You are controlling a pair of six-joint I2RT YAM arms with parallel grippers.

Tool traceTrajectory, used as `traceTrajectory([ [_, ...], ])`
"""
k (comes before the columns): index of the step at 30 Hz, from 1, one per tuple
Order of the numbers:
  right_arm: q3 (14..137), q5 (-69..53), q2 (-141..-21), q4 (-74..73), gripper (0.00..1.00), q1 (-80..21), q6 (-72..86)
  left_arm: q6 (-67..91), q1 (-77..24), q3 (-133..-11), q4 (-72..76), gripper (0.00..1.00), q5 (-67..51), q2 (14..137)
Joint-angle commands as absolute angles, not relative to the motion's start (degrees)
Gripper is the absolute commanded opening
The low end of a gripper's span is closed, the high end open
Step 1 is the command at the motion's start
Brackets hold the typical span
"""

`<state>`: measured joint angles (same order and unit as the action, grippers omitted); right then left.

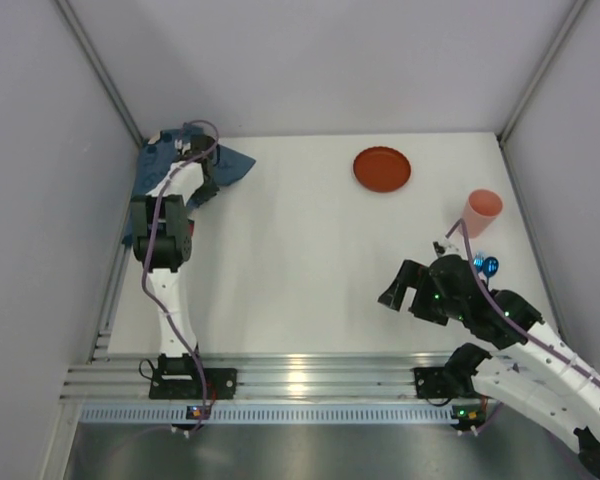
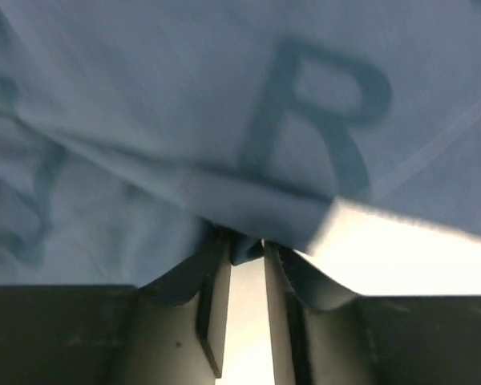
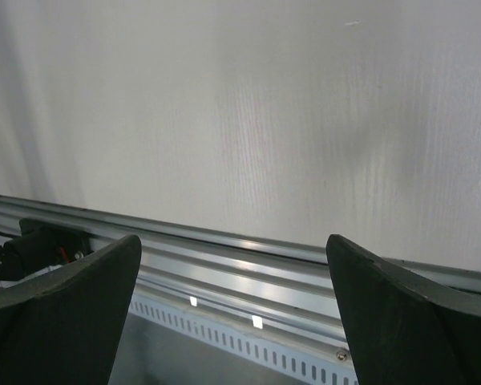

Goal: Set the dinner table for one person

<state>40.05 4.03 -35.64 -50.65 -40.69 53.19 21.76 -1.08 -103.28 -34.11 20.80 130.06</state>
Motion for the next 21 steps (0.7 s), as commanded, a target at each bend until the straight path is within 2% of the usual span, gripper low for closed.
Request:
traceTrajectory([
  [1,40.52,3.69,-34.37,-54.05,1.00,-40.25,53.61,19.78,3.07,-105.11,-38.14,0.24,16.62,137.19],
  [2,40.60,3.69,-34.10,-54.49,1.00,-40.25,53.61,19.69,3.16,-106.34,-39.19,0.12,15.74,137.63],
  [4,40.78,3.60,-33.67,-55.54,1.00,-40.17,53.61,19.51,3.16,-109.24,-40.07,0.00,14.77,137.90],
  [10,42.97,5.18,-33.83,-56.69,1.00,-40.25,51.42,20.48,0.28,-104.95,-40.69,0.00,10.73,129.65],
  [11,43.50,5.71,-34.10,-56.95,1.00,-40.25,50.81,20.30,-1.48,-103.81,-40.69,0.00,10.20,125.20],
  [18,48.95,9.84,-37.79,-56.95,1.00,-40.17,45.27,22.84,-19.67,-92.83,-46.75,0.00,11.52,105.68],
  [21,49.92,11.07,-39.72,-56.78,1.00,-40.25,44.12,28.81,-29.07,-90.45,-50.53,0.00,9.59,101.70],
])
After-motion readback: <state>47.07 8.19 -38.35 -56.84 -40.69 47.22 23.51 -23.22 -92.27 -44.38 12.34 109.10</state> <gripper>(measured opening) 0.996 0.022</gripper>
